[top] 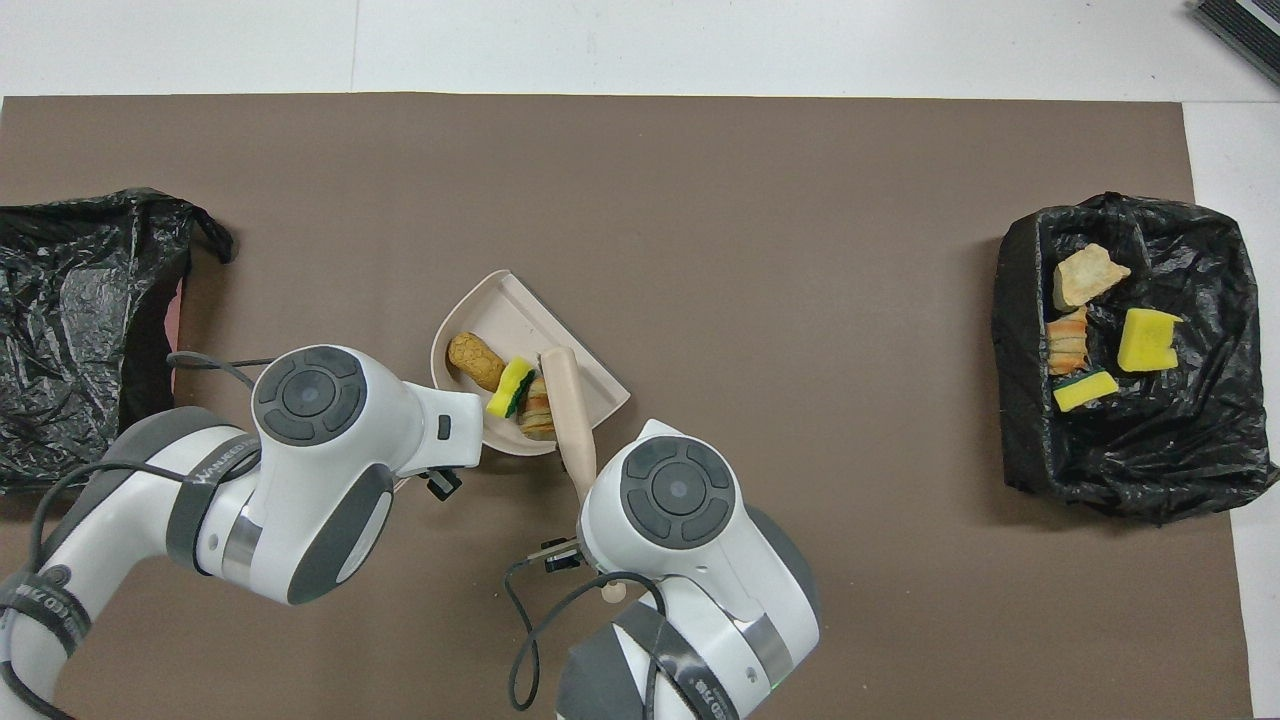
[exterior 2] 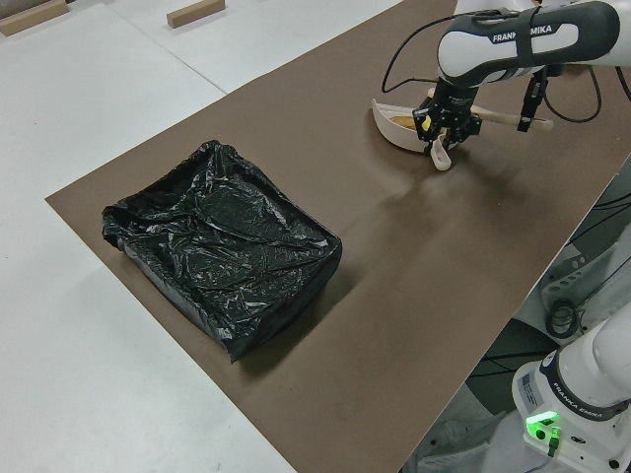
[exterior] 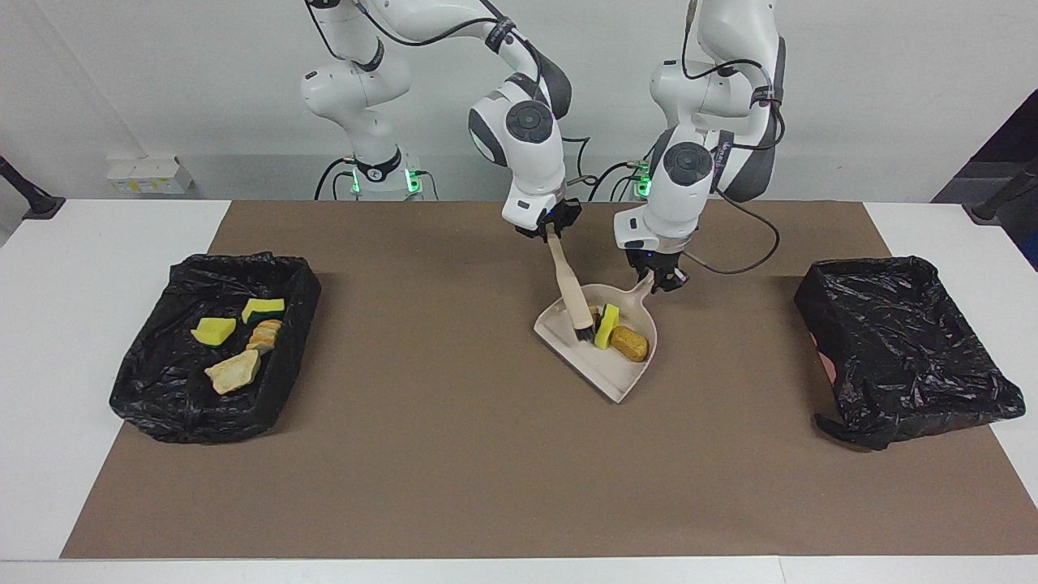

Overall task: Sweep and dump trash in bin
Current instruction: 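Sweep the yellow and tan pieces into the dustpan with the right gripper, then lift the loaded dustpan toward the nearby black bag with the left gripper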

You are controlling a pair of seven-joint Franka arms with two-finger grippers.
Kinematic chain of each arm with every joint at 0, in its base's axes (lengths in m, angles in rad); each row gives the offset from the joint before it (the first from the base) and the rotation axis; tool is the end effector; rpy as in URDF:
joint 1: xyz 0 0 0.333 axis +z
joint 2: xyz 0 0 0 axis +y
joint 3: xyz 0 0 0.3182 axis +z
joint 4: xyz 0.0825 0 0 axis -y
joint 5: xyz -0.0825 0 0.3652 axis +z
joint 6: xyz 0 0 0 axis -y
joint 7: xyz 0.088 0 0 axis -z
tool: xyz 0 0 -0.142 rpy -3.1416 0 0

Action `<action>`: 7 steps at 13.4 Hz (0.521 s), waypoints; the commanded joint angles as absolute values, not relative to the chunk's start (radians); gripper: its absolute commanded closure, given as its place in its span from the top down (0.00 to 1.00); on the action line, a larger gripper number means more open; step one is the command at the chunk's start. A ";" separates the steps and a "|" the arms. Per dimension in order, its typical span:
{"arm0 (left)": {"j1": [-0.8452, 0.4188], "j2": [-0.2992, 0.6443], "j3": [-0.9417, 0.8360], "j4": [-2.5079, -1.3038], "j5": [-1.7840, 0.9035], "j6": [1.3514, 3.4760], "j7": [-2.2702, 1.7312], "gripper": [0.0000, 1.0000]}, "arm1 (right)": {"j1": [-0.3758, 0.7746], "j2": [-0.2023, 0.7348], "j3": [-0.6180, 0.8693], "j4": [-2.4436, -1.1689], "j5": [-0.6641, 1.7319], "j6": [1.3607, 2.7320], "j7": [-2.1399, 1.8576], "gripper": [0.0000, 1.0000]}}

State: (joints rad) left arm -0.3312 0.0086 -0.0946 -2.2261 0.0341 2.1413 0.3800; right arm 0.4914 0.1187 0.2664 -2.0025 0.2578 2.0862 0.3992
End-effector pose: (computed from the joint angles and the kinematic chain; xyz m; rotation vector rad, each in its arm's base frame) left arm 0.4546 -0.2035 0.3409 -2.8480 1.2473 0.1442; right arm 0.3931 0.3968 0.3787 -2.9186 -0.3312 0.2447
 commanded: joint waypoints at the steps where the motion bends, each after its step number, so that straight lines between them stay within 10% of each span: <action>1: -0.298 -0.028 -0.094 -2.232 0.018 2.151 0.345 0.00 | 0.488 0.052 0.268 -2.023 0.264 2.079 0.446 0.00; 7: -0.250 -0.087 -0.089 -2.232 0.020 2.100 0.158 0.00 | 0.567 0.028 0.272 -2.031 0.196 2.091 0.644 0.00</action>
